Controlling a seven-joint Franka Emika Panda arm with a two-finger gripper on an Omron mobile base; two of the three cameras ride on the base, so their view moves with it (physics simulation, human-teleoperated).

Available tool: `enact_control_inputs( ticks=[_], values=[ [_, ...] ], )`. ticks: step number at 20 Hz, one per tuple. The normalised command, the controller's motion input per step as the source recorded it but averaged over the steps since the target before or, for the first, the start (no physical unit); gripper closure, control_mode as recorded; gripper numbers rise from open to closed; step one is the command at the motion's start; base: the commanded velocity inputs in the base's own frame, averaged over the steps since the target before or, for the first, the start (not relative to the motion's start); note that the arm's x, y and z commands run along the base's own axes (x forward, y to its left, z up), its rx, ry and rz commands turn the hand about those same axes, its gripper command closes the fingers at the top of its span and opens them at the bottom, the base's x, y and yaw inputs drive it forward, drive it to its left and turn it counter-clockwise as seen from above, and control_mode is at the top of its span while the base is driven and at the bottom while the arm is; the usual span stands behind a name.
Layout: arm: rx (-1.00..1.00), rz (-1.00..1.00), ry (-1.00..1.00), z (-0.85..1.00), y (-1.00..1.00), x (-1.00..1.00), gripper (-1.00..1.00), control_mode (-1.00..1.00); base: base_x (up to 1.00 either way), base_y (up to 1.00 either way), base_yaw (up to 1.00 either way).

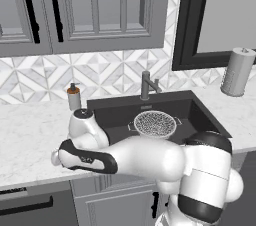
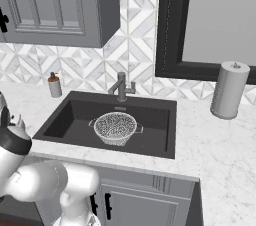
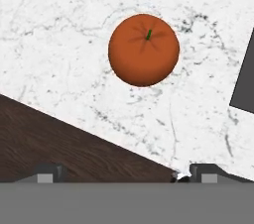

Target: Put the colander in the sink, put the orange in the colander, and turn on the sink faucet and pour water over the colander.

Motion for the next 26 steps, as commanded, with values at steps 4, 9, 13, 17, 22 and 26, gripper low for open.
enact_control_inputs(
  ticks=[4, 9, 13, 17, 22, 26],
  values=[
    [0.0, -0.11, 0.01, -0.11, 0.01, 0.25, -1.0, -1.0, 0.0, 0.0, 0.0],
    [-0.01, -0.15, 0.0, -0.18, 0.1, 0.19, -1.0, -1.0, 0.0, 0.0, 0.0],
    [-0.01, -0.18, 0.0, -0.26, 0.17, 0.16, -1.0, -1.0, 0.0, 0.0, 0.0],
    [0.0, -0.18, 0.0, -0.2, 0.01, 0.17, -1.0, -1.0, 0.0, 0.0, 0.0],
    [0.0, -0.15, -0.01, -0.08, 0.02, 0.18, -1.0, -1.0, 0.0, 0.0, 0.0],
    [0.0, -0.12, -0.02, -0.05, 0.18, 0.21, -1.0, -1.0, 0.0, 0.0, 0.0]
  ],
)
